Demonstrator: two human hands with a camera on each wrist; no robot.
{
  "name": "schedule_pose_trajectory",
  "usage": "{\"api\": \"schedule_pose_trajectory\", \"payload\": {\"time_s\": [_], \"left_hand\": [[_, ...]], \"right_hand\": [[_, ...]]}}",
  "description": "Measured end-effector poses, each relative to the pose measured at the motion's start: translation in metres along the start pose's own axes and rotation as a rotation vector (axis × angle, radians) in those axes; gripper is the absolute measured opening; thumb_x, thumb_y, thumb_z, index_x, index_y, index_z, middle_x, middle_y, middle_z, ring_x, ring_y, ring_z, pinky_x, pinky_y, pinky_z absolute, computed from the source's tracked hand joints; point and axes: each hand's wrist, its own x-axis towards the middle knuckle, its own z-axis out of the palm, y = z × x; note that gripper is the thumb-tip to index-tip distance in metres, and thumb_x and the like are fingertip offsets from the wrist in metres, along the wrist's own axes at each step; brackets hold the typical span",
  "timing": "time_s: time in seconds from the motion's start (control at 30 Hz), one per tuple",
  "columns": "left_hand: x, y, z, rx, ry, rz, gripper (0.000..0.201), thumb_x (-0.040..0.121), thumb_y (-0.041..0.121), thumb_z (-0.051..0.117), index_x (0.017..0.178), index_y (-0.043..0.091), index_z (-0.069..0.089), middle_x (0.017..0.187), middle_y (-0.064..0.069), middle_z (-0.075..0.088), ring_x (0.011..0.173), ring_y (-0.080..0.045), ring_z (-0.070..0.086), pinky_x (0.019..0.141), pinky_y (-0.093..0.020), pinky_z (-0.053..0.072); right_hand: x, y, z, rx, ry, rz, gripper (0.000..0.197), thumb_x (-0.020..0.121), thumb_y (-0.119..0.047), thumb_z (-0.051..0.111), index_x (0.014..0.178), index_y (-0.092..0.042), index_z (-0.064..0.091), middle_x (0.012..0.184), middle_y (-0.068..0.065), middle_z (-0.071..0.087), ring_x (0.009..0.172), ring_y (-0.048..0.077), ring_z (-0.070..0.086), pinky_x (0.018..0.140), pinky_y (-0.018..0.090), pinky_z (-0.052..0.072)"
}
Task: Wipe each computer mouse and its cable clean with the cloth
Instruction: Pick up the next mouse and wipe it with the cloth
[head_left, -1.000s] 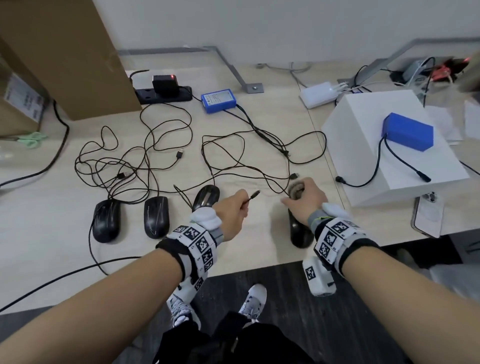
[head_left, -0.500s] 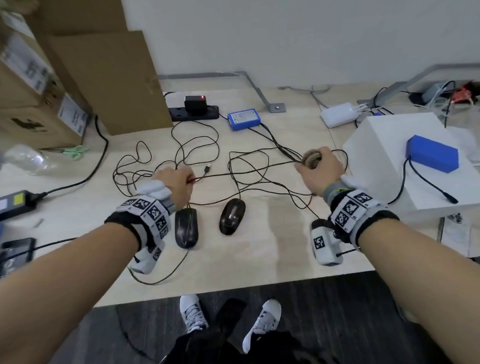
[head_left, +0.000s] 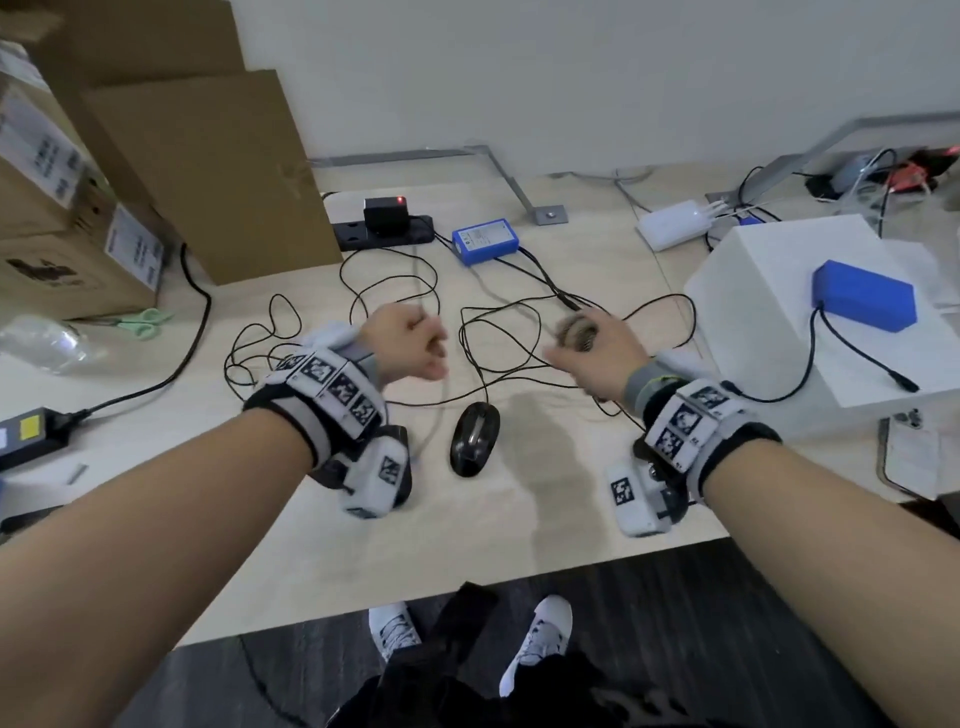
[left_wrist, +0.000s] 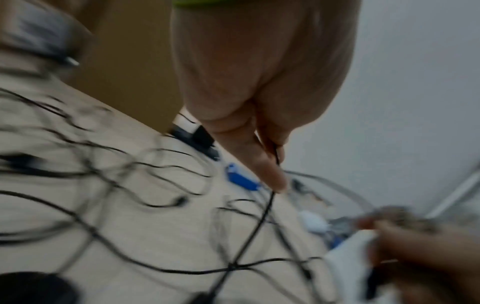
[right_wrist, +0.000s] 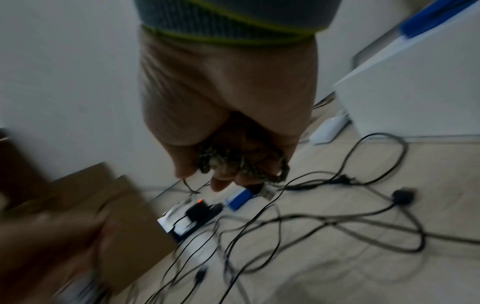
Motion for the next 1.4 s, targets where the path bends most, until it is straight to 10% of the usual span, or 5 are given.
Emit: {"api": "schedule_pose_trajectory", "payload": {"time_s": [0.33, 0.63, 0.9, 1.0, 1.4], "left_hand": [[-0.005, 0.083, 0.051, -0.498, -0.132, 0.181, 0.02, 0.102, 0.018, 0.048, 0.096, 0.004, 0.06, 0.083, -0.012, 0.062, 0.064, -0.019, 0.067, 0.061, -0.023, 0.058], [0.013, 0.016, 0.076, 0.568, 0.0, 0.408, 0.043, 0.084, 0.041, 0.071, 0.123, 0.026, 0.06, 0.113, 0.008, 0.056, 0.091, -0.01, 0.053, 0.081, -0.023, 0.039], [0.043, -0.003, 0.061, 1.406, 0.006, -0.021, 0.051, 0.096, 0.057, 0.04, 0.113, 0.015, 0.063, 0.104, -0.006, 0.048, 0.095, -0.024, 0.048, 0.077, -0.037, 0.042], [0.045, 0.005, 0.063, 1.188, -0.047, -0.129, 0.064, 0.096, 0.062, 0.034, 0.092, 0.007, 0.067, 0.072, -0.004, 0.059, 0.072, -0.022, 0.06, 0.073, -0.032, 0.048], [0.025, 0.085, 0.107, -0.481, -0.463, 0.178, 0.036, 0.106, 0.034, 0.03, 0.083, 0.014, 0.05, 0.061, 0.003, 0.057, 0.048, -0.009, 0.048, 0.044, -0.018, 0.037]], "right_hand": [[-0.033, -0.035, 0.015, 0.249, -0.277, -0.024, 0.013, 0.084, -0.017, 0.072, 0.079, -0.014, 0.061, 0.061, 0.008, 0.066, 0.041, 0.021, 0.047, 0.044, 0.026, 0.041], [0.012, -0.036, -0.082, 0.61, 0.166, 0.119, 0.016, 0.087, -0.014, 0.071, 0.084, -0.01, 0.055, 0.067, 0.009, 0.061, 0.042, 0.016, 0.051, 0.048, 0.03, 0.051], [0.046, 0.017, -0.128, -0.081, 0.383, 0.243, 0.039, 0.077, -0.036, 0.076, 0.098, -0.005, 0.061, 0.093, 0.014, 0.065, 0.07, 0.028, 0.063, 0.059, 0.032, 0.054], [0.044, 0.027, -0.121, -0.267, 0.307, 0.143, 0.054, 0.069, -0.047, 0.079, 0.112, -0.019, 0.062, 0.105, 0.002, 0.068, 0.09, 0.029, 0.067, 0.083, 0.04, 0.056], [0.006, -0.008, -0.071, 0.306, -0.324, -0.13, 0.022, 0.081, -0.006, 0.075, 0.089, -0.013, 0.056, 0.072, -0.001, 0.068, 0.056, 0.014, 0.059, 0.042, 0.023, 0.044]]}}
